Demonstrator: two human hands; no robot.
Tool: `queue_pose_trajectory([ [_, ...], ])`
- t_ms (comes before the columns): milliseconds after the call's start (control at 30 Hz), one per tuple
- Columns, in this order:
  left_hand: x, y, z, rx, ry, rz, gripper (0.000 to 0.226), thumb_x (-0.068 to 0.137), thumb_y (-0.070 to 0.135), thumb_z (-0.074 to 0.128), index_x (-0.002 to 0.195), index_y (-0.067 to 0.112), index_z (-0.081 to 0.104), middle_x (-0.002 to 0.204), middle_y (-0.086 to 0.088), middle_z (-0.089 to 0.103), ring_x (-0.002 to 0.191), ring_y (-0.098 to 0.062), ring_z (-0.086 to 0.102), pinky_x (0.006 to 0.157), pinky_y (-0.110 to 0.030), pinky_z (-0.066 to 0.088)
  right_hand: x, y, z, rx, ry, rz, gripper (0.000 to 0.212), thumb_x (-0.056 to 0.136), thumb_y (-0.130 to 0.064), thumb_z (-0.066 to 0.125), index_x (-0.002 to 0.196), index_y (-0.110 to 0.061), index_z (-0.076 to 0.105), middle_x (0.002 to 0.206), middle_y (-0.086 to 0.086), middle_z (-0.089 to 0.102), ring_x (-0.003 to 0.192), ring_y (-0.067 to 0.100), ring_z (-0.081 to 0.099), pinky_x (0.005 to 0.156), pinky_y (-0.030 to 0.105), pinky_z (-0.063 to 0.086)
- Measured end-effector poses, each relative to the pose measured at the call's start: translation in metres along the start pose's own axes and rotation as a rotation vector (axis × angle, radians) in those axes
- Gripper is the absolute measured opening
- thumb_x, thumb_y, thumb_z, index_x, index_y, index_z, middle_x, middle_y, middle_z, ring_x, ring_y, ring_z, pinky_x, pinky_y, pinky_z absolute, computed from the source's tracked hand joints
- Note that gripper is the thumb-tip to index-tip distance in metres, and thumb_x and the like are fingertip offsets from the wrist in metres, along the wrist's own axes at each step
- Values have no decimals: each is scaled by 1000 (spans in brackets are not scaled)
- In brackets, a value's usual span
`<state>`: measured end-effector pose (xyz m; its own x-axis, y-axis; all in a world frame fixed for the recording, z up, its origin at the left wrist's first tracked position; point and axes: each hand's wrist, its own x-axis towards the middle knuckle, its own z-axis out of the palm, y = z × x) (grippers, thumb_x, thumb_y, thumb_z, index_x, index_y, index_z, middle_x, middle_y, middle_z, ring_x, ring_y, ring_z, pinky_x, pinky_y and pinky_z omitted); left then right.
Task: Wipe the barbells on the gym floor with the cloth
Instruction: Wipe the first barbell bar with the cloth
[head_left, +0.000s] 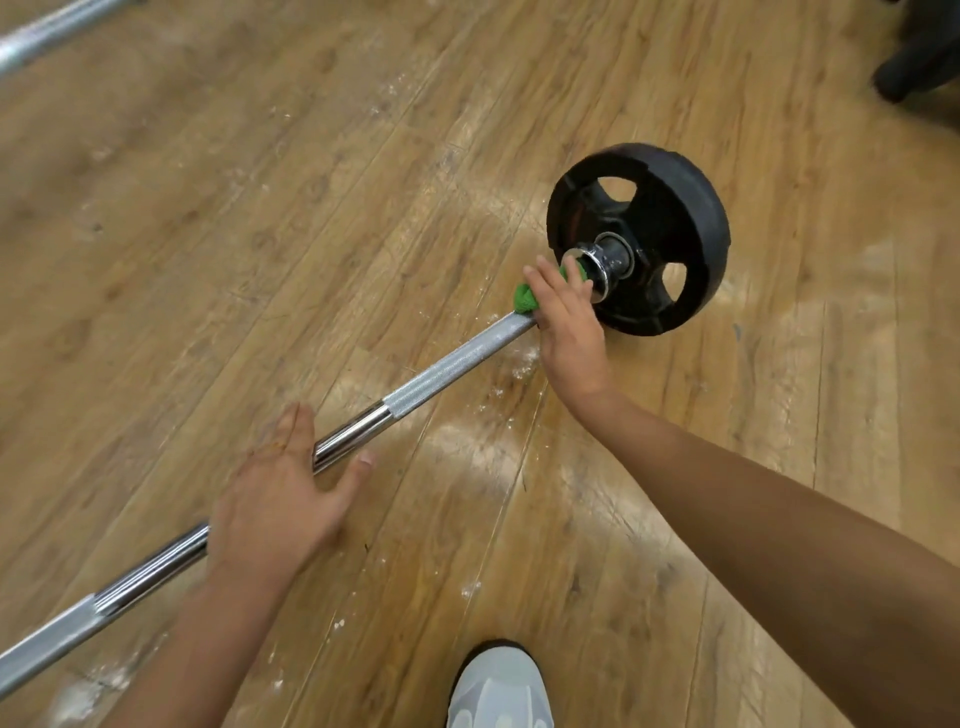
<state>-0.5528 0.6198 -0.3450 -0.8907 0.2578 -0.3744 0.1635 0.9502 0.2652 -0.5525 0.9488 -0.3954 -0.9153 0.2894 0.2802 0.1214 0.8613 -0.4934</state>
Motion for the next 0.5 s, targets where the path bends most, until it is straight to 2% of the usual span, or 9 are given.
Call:
queue_pose_trajectory([
  [100, 12, -6, -4, -19, 21, -29, 97, 85, 80, 31, 161, 22, 20, 167, 0, 21, 145, -32, 37, 111, -47, 37, 23, -2, 6, 9, -47, -41, 66, 92, 16, 48, 150, -14, 43, 158, 4, 39, 154, 29, 15, 124, 53, 6],
  [233, 27, -13, -12, -25, 34, -56, 97, 84, 80, 32, 160, 21, 23, 166, 1, 24, 144, -30, 39, 109, -45, 37, 56, -10, 23, 29, -81, -80, 57, 96, 11, 48, 148, -11, 47, 155, 7, 43, 152, 34, 20, 123, 58, 11],
  [400, 37, -13, -18, -38, 64, -91, 92, 87, 77, 37, 160, 22, 22, 166, 1, 25, 140, -31, 43, 106, -43, 39, 96, -15, 31, -44, -188, -159, 53, 98, 5, 48, 149, -10, 45, 154, 8, 45, 151, 35, 22, 123, 54, 13],
  [500, 40, -16, -18, -51, 59, -82, 94, 86, 77, 34, 161, 24, 18, 165, -1, 27, 138, -32, 45, 106, -43, 41, 111, -25, 34, -104, -250, -281, 55, 94, 8, 50, 146, -9, 48, 149, 10, 48, 146, 34, 31, 123, 53, 17],
])
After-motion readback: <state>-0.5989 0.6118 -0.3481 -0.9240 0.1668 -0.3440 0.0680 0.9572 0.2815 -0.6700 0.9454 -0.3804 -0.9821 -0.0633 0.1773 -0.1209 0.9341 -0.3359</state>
